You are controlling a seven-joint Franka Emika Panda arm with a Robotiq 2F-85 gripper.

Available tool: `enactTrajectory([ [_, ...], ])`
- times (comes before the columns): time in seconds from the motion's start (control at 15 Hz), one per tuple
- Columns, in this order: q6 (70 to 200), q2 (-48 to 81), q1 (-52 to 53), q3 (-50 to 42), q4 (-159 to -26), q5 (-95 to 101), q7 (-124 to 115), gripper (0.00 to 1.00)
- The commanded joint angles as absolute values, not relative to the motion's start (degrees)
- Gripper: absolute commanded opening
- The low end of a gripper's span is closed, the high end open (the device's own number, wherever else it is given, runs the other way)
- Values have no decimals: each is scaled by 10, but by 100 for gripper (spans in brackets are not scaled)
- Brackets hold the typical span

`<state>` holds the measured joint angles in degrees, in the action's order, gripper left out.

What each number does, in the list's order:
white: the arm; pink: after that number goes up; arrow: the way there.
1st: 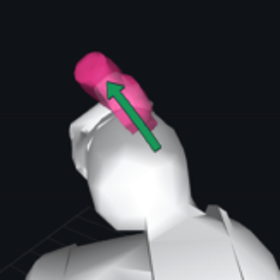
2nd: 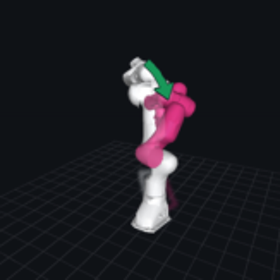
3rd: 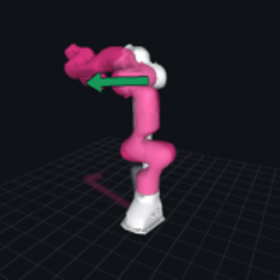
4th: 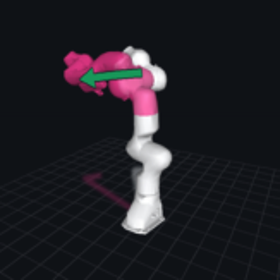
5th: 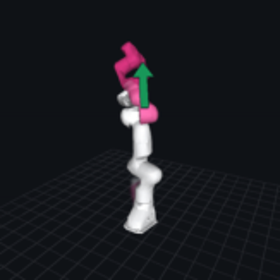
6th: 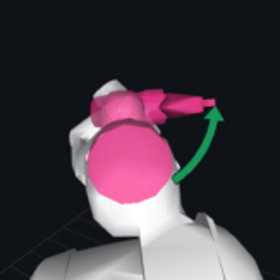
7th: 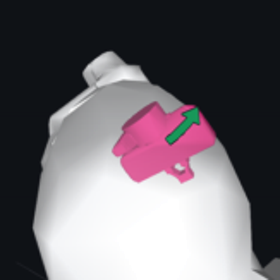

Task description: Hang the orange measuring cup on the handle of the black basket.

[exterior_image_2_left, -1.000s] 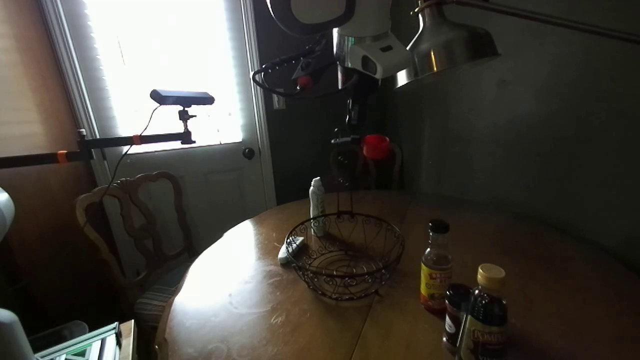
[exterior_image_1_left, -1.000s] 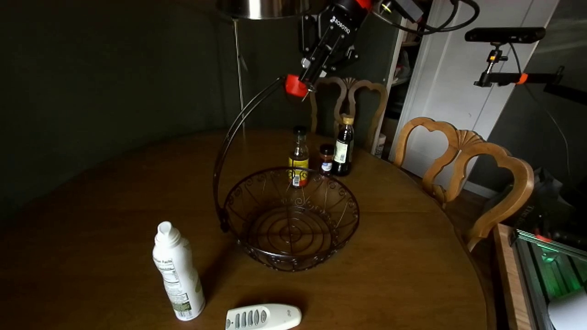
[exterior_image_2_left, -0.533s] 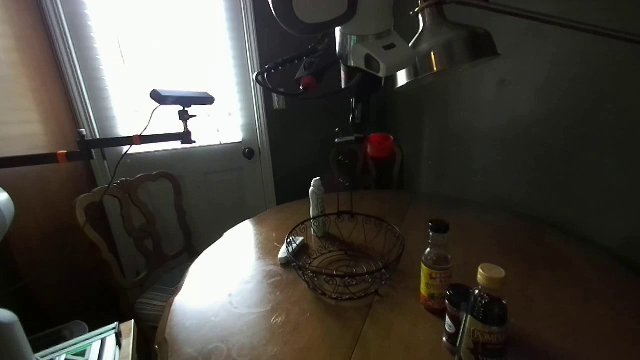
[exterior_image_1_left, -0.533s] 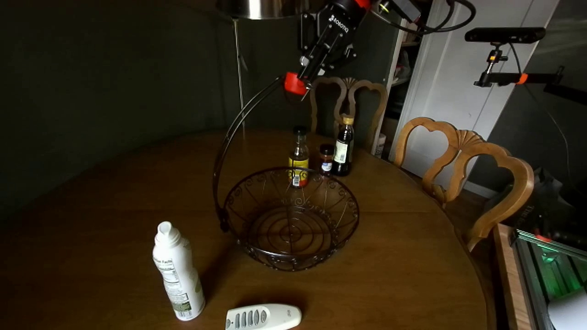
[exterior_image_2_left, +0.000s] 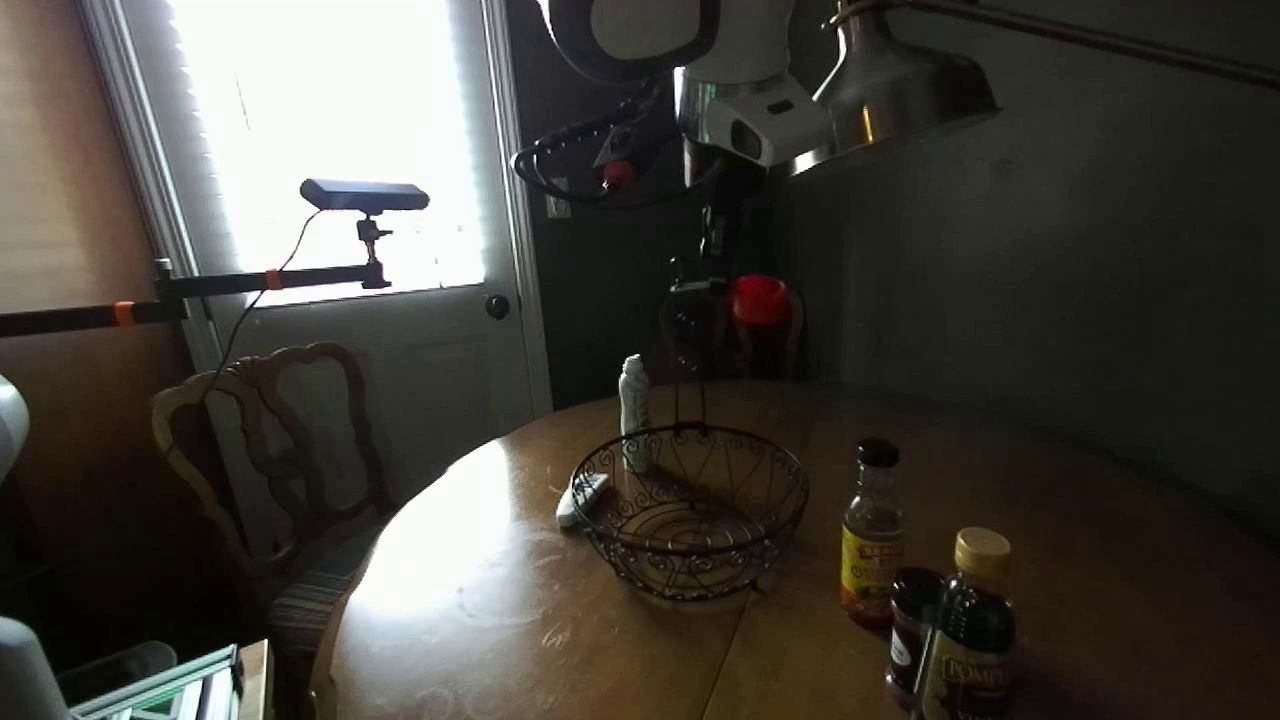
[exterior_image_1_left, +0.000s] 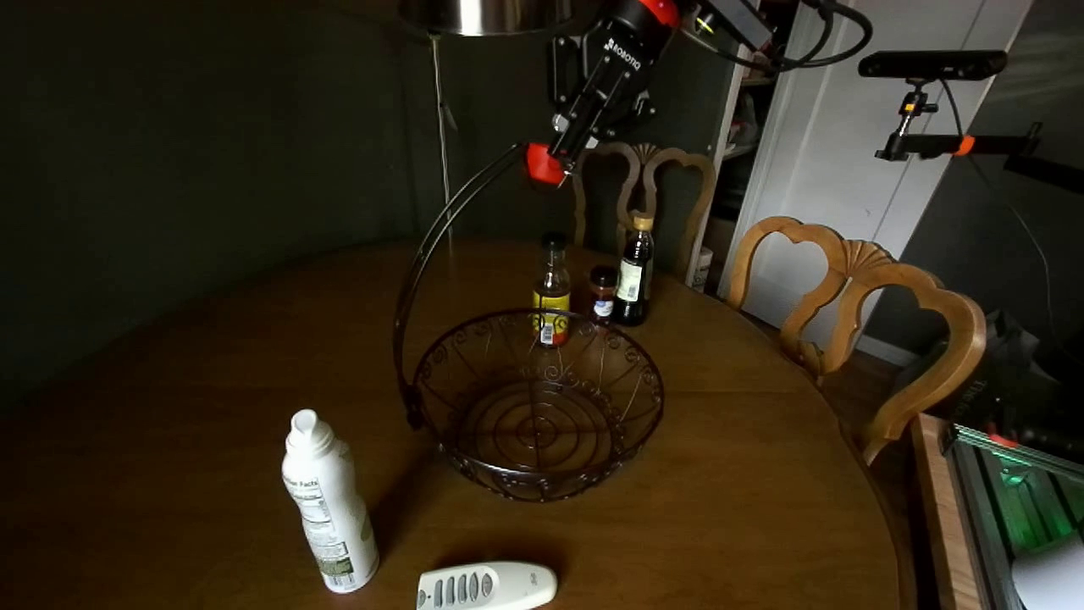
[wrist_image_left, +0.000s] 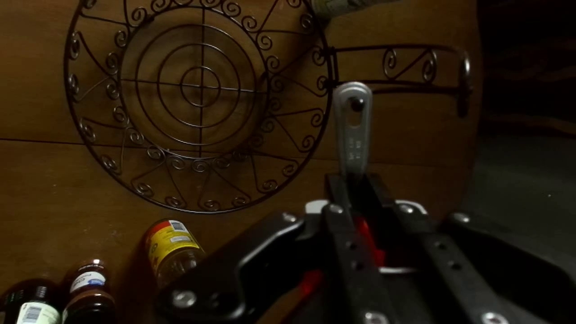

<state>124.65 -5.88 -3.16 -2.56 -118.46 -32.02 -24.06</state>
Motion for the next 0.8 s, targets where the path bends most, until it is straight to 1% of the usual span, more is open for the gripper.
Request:
enactTrajectory([
  [0.0, 1255, -54, -28, -26, -1192, -328, -231, 4],
  [0.27, 1260, -48, -26, -26, -1197, -342, -219, 4],
  [0.4, 1261, -44, -26, -25, -1200, -344, -217, 41],
  [0.6, 1258, -41, -25, -25, -1203, -345, -209, 62],
  [0.67, 1258, -41, -25, -25, -1204, -343, -206, 70],
  [0.73, 1257, -41, -25, -25, -1203, -341, -203, 77],
])
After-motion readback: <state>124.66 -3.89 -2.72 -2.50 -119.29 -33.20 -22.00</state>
